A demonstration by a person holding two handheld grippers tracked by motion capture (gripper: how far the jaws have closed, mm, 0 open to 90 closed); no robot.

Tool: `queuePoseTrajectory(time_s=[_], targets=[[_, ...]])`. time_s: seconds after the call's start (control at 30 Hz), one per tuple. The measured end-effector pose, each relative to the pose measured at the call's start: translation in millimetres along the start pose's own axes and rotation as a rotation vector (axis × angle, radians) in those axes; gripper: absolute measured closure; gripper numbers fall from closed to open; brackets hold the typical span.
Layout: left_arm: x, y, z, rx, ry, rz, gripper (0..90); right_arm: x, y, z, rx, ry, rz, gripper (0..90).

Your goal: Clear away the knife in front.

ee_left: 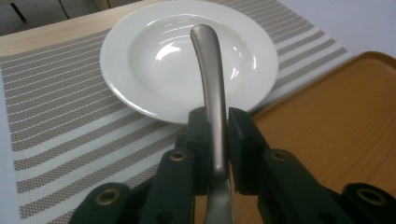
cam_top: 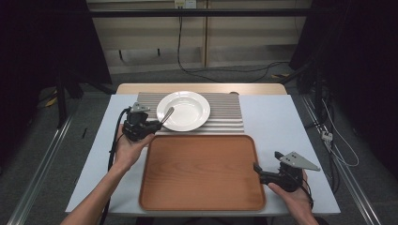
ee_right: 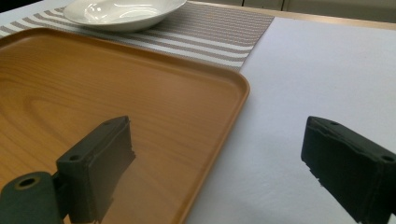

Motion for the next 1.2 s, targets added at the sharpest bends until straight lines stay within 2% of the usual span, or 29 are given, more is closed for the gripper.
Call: queuePoseTrajectory(time_s=[0.07,0.2,0.43,0.6,0.7,1.03,1.2], targets=[[3.3,1.3,-4.1,-0.003,0.012,-0.014,79.8,0.1,0.4,0.0,0.0,0.002,0.0,8.6],[11.7,3.6,-10.7,0.008,0.001,-0.004,79.8,0.1,0.6,-0.1,0.0,0.001,0.0,8.6],[25.9,4.9,-25.9,0.036,-0.009,0.031,79.8,0.0,-0.6,0.2,0.001,0.004,0.003,8.6],[32.1,4.6,-36.1,0.035,-0.018,0.048,79.8,-0.1,-0.3,0.3,0.0,0.007,0.003,8.6],[36.0,4.3,-39.7,0.058,-0.016,0.057,79.8,-0.1,0.3,0.3,0.0,0.007,0.001,8.6],[52.7,-2.9,-50.7,0.066,-0.029,0.097,79.8,-0.1,-0.1,0.5,0.001,0.006,0.002,8.6],[63.4,-11.8,-55.8,0.074,-0.019,0.128,79.7,-0.2,0.1,0.8,0.001,0.006,0.003,8.6]])
Point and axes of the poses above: each handheld gripper's, and its own axes: y roughly backward along the jaws, x roughly out of its underside, z roughly to its left, the point moved 3 cm from there along -y, roughly forward along the jaws, and after that the axes turned 1 degree about -x, right-handed, at the moved point
